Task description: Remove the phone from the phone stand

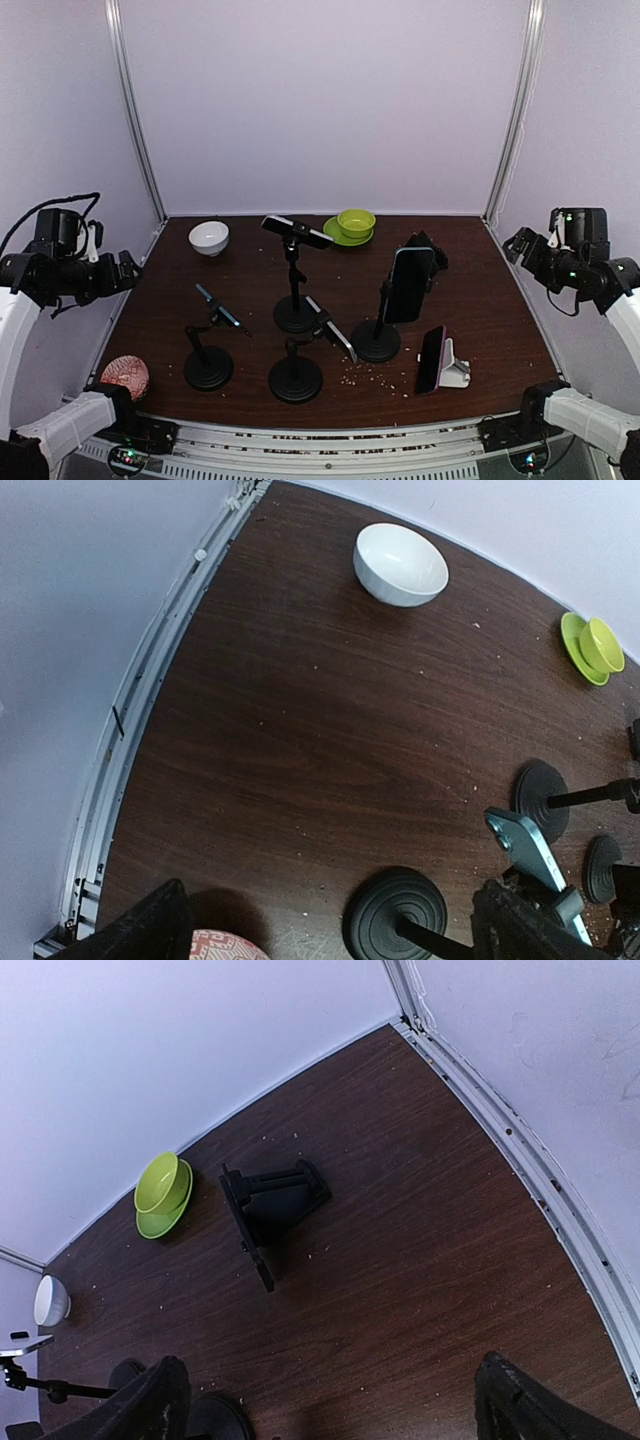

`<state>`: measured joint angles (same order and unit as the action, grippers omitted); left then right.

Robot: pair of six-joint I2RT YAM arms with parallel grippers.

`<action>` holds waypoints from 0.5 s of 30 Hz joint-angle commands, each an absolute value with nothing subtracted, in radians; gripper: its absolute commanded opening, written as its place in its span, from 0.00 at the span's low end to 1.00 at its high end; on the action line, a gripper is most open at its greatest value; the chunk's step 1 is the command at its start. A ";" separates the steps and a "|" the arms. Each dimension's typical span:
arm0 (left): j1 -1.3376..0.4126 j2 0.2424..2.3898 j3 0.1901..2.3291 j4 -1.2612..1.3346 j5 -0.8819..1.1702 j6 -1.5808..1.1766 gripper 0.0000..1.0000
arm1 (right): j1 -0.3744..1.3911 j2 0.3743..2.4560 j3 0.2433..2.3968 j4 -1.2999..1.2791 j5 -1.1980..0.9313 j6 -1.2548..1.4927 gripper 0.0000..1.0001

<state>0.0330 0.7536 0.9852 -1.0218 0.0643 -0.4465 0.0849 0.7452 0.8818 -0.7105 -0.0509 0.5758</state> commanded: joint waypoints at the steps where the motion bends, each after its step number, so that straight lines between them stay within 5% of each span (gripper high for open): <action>1: 0.042 0.765 1.039 -1.005 0.136 -0.424 0.98 | 0.090 0.731 0.877 -0.724 -0.071 0.556 0.99; 15: 0.008 0.809 1.115 -1.070 0.306 -0.360 0.96 | 0.101 0.725 0.882 -0.915 -0.261 0.487 1.00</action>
<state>0.0307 0.8200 1.0603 -1.0378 0.2440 -0.3943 0.0860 0.7116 0.8810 -0.7921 -0.1619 0.4999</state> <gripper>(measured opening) 0.982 0.995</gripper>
